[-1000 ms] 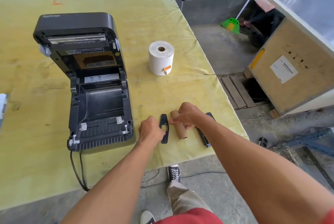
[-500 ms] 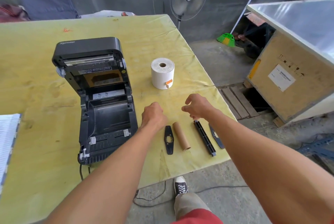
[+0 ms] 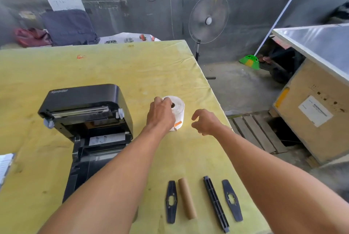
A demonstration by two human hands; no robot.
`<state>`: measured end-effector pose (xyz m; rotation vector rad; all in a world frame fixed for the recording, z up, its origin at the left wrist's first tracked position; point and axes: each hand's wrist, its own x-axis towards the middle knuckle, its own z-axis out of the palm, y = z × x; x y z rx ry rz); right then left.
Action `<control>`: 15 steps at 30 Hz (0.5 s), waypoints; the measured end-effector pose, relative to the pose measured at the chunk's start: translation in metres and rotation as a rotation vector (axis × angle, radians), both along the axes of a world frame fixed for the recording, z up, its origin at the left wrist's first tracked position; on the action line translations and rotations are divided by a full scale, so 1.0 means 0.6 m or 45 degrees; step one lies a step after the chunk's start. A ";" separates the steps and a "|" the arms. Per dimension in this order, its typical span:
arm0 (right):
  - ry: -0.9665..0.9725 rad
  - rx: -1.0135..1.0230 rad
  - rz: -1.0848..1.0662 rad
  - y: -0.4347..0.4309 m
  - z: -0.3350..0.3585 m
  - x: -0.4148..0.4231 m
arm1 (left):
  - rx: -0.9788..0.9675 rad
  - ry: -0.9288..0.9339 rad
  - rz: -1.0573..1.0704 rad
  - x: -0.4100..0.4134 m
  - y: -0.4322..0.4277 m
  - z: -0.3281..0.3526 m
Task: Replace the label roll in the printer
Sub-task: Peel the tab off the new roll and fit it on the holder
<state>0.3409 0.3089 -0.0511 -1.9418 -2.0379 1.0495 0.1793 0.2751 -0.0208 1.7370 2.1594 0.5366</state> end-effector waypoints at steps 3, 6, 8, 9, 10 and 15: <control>0.041 -0.094 0.002 0.041 -0.017 0.011 | -0.162 0.153 -0.088 0.006 0.044 -0.015; 0.066 -0.190 0.016 0.073 -0.039 0.017 | -0.271 0.154 -0.105 0.007 0.077 -0.029; 0.079 -0.257 0.053 0.091 -0.053 0.016 | -0.311 0.183 -0.144 0.003 0.095 -0.036; 0.087 -0.288 0.072 0.098 -0.060 0.014 | -0.349 0.210 -0.173 0.000 0.101 -0.040; 0.098 -0.308 0.095 0.104 -0.067 0.010 | -0.384 0.223 -0.195 -0.003 0.105 -0.045; 0.107 -0.366 0.204 0.125 -0.087 -0.019 | -0.406 0.239 -0.183 0.001 0.110 -0.074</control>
